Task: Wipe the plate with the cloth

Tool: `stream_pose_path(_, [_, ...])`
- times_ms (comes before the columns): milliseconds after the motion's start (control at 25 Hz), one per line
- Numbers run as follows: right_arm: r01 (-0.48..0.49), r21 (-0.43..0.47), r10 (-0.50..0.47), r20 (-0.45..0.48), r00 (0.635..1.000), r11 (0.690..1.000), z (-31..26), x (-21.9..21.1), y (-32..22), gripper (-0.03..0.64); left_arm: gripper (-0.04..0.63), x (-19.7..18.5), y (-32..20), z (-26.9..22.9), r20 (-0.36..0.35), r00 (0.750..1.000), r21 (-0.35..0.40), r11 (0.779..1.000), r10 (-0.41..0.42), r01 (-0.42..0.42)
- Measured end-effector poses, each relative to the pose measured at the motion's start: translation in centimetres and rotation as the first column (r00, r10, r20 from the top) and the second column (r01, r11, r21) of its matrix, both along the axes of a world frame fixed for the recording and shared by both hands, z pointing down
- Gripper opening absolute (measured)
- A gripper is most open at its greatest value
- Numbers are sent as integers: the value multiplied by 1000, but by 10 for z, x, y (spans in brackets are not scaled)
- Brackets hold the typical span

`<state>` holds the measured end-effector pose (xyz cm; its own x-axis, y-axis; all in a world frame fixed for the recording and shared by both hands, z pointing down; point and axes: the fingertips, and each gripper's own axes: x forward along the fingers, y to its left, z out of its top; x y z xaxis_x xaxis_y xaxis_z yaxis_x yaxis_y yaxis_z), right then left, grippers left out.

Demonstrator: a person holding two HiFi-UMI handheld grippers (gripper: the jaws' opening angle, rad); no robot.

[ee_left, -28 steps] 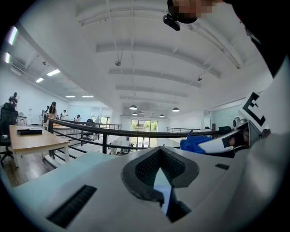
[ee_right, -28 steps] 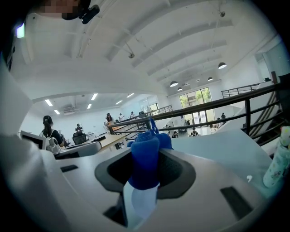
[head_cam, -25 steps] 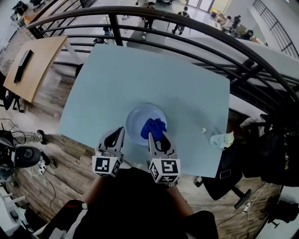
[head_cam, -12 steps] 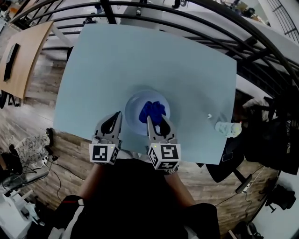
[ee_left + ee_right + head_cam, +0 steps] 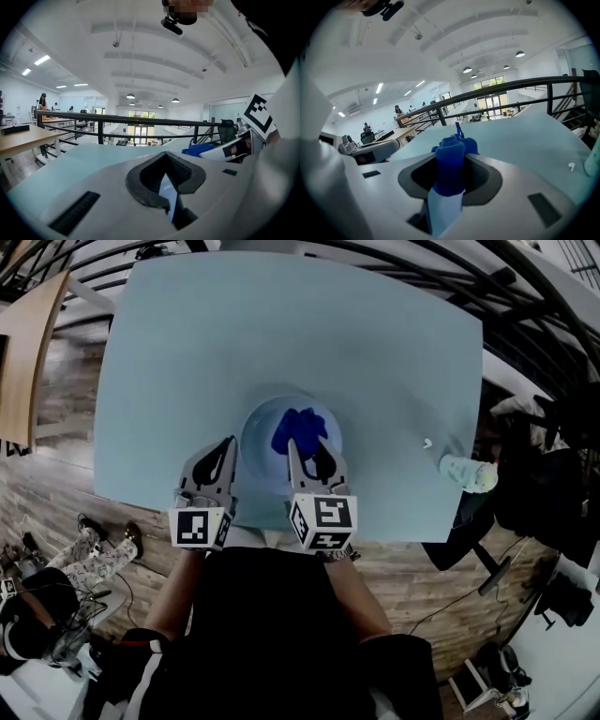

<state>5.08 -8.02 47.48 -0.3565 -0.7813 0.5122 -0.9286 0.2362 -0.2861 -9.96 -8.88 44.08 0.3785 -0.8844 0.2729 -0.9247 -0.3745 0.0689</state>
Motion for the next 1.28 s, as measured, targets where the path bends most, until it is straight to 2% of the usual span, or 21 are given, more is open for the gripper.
stream_pose_path(360, [-13, -71, 11, -26, 1000, 997, 46, -8, -18, 120, 0, 9, -20, 27, -10, 999, -34, 999, 30, -30])
stream_pose_path(800, [28, -146, -36, -59, 998, 989, 89, -24, -32, 120, 0, 12, -36, 47, -15, 999, -68, 997, 37, -38])
stream_pose_path(1120, [41, -256, -67, -96, 993, 966, 125, -31, -32, 120, 1, 20, -39, 51, -22, 998, -77, 995, 56, -58])
stream_pose_path(1280, [51, -293, -79, -83, 993, 955, 132, -36, -33, 120, 2, 23, -38, 53, -24, 998, -80, 995, 56, -58])
